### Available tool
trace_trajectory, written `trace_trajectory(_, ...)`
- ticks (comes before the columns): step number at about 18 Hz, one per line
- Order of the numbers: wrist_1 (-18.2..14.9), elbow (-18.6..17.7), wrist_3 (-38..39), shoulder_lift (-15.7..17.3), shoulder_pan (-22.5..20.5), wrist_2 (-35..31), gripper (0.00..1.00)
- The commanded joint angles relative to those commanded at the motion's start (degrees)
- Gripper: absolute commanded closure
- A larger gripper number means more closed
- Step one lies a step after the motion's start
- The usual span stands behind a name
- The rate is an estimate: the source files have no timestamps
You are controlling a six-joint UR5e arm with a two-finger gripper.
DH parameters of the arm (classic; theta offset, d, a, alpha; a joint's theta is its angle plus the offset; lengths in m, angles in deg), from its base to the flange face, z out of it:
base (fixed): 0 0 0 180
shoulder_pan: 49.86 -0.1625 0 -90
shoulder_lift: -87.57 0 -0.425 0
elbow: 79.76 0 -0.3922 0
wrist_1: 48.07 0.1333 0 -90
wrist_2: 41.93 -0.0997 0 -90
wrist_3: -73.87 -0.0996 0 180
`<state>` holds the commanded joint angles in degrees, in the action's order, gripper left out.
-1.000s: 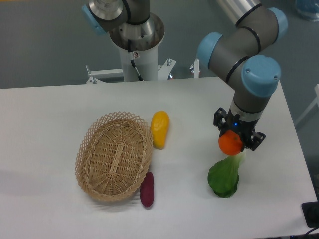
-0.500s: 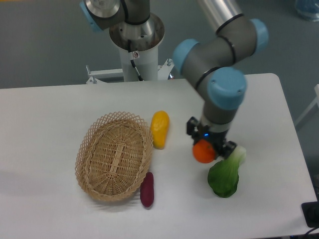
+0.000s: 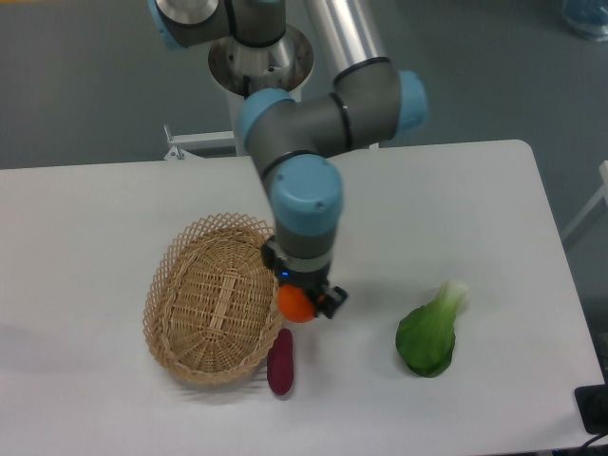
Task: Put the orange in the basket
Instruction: 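Carry the orange over the wicker basket and lower it inside, then open the gripper to release the orange into the basket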
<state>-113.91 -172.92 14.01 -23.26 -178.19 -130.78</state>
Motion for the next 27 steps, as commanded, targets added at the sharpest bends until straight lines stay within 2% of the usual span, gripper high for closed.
trace_trajectory(3, 4.9, -3.0, 0.7, 0.0, 3.3, -0.2, 0.59)
trace_trajectory(9, 5.5, -5.0, 4.5, -0.7, 7.1, -0.3, 0.56)
trace_trajectory(12, 6.0, -5.8, 5.1, -0.7, 7.7, -0.3, 0.55)
trace_trajectory(14, 9.1, -7.2, 5.3, -0.6, 7.8, -0.2, 0.52)
trace_trajectory(17, 12.3, -8.6, 5.8, -0.8, 7.9, -0.1, 0.39)
trace_trajectory(19, 12.8, -8.6, 5.5, -0.9, 7.8, 0.0, 0.28)
trace_trajectory(20, 12.7, -8.6, 5.4, -0.9, 7.8, -0.1, 0.0)
trace_trajectory(25, 12.6, -9.3, 6.0, 0.1, 7.4, 0.5, 0.0)
trace_trajectory(27, 12.6, -9.1, 5.9, 0.5, 5.6, 0.6, 0.0)
